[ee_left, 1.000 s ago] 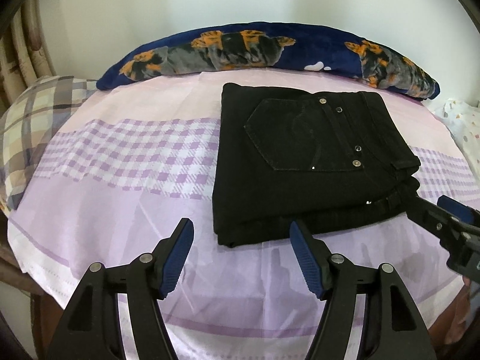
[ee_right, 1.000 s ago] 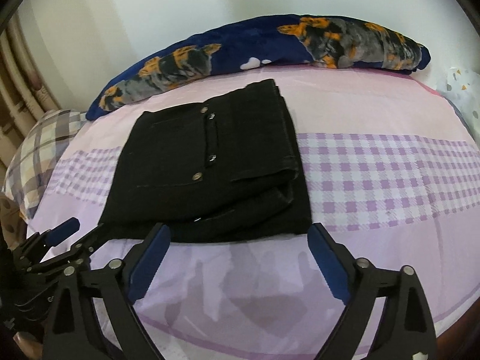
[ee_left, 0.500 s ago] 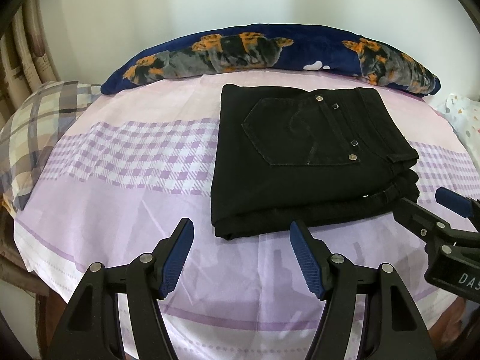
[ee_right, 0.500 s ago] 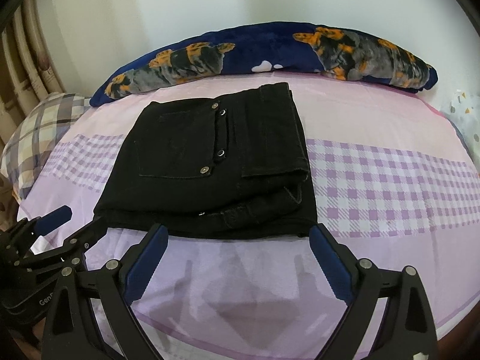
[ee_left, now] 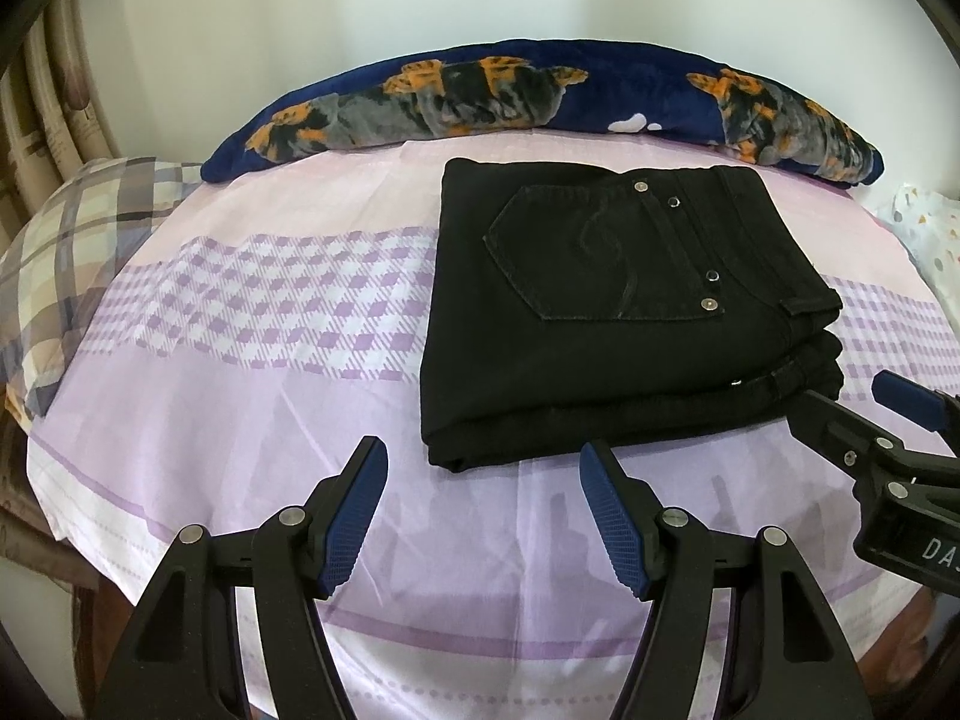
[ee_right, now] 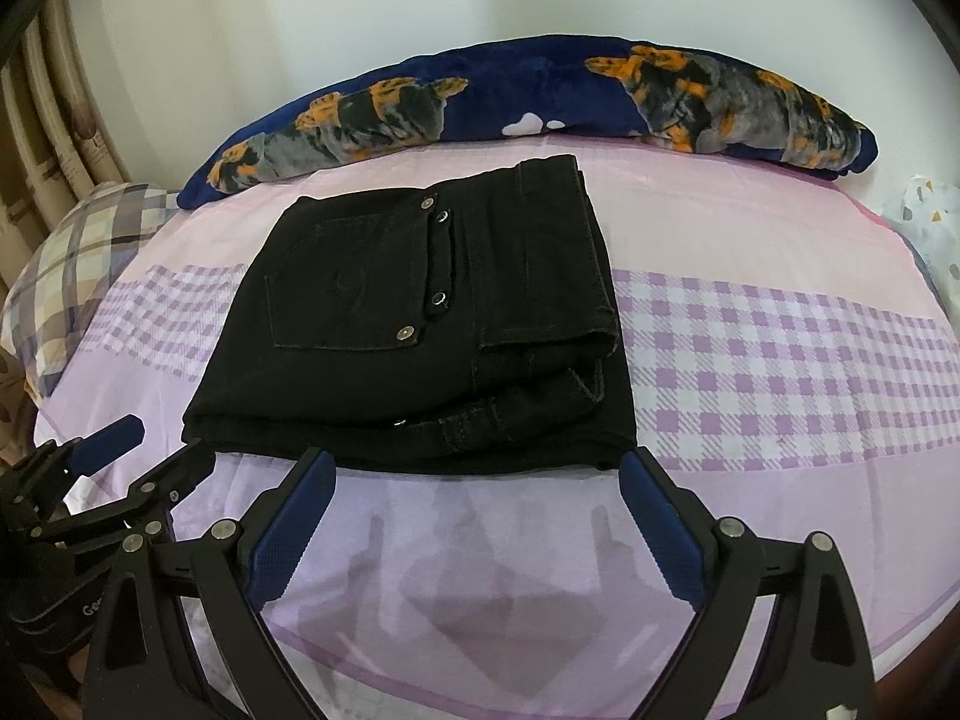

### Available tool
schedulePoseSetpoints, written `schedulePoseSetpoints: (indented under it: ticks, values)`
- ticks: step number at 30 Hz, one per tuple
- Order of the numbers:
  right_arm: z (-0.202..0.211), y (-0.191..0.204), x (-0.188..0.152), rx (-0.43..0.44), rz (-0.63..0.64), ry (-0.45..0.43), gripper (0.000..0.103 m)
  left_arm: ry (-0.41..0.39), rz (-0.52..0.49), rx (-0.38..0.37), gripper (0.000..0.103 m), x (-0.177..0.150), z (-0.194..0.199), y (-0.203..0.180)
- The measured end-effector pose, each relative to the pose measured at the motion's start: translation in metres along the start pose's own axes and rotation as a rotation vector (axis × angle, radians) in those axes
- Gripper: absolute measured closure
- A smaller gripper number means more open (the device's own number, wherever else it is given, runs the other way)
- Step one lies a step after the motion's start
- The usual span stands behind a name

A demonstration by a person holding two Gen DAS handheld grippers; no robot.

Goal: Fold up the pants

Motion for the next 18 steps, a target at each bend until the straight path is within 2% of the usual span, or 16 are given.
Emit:
schedulePoseSetpoints:
  ticks: [18]
  values:
    - [-0.0013, -0.0020, -0.0013, -0.004, -0.006, 0.001, 0.009, 0.000, 0.000, -0.007, 0.036, -0.0016, -0.0002, -0.0018]
Point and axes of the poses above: each gripper's, at about its wrist camera, not at the fingertips, and z roughly against the way its jaws point, y to its left, x to its top, the point moved 8 cm from there along -z, roughly the way its jaws point, and after that the axes turned 2 degrees about y, right-handed, at the moved point
